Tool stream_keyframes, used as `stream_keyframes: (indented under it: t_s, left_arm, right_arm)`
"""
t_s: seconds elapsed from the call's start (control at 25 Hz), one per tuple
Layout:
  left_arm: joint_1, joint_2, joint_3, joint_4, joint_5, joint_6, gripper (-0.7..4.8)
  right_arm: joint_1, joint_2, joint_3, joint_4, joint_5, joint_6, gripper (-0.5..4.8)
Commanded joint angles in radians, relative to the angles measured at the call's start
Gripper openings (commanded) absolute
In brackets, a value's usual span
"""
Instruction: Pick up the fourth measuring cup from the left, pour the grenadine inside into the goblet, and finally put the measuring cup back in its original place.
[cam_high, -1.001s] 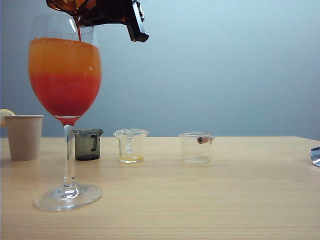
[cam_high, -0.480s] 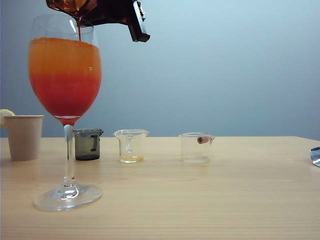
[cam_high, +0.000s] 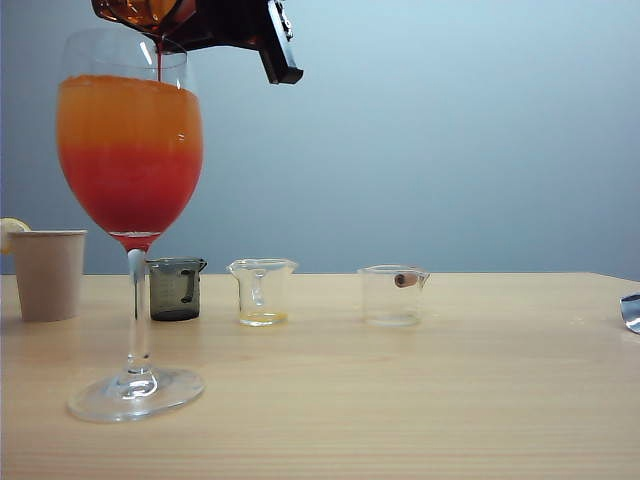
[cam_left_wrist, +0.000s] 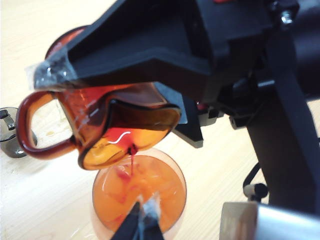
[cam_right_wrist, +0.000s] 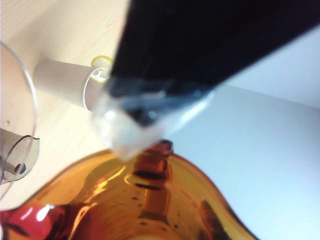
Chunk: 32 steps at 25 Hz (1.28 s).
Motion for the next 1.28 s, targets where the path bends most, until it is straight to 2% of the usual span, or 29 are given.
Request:
stream_keyframes:
  t_s: [0.04,0.8,0.96,1.28]
  left_arm:
    - [0.002,-0.002,0.005,0.013,0.003,-0.003,-0.05]
    - [0.002,-0.002,0.005,0.013,0.003,-0.003,-0.05]
    - [0.002,-0.002,0.005,0.013,0.003,-0.003,-0.05]
    - [0.002,-0.002,0.005,0.013,-0.002,-0.003,-0.05]
  right_arm:
    - [0.002,-0.007,0.008,0.029,0.001,-0.008,-0.01]
    - [0.002,-0.007,0.008,0.039,-0.006,-0.009,-0.01]
    - [0.002,-0.008,0.008,0.039,-0.044,0.155,-0.01]
    - [0.0,-0.008,0.008,0.039,-0.042,0.468,-0.01]
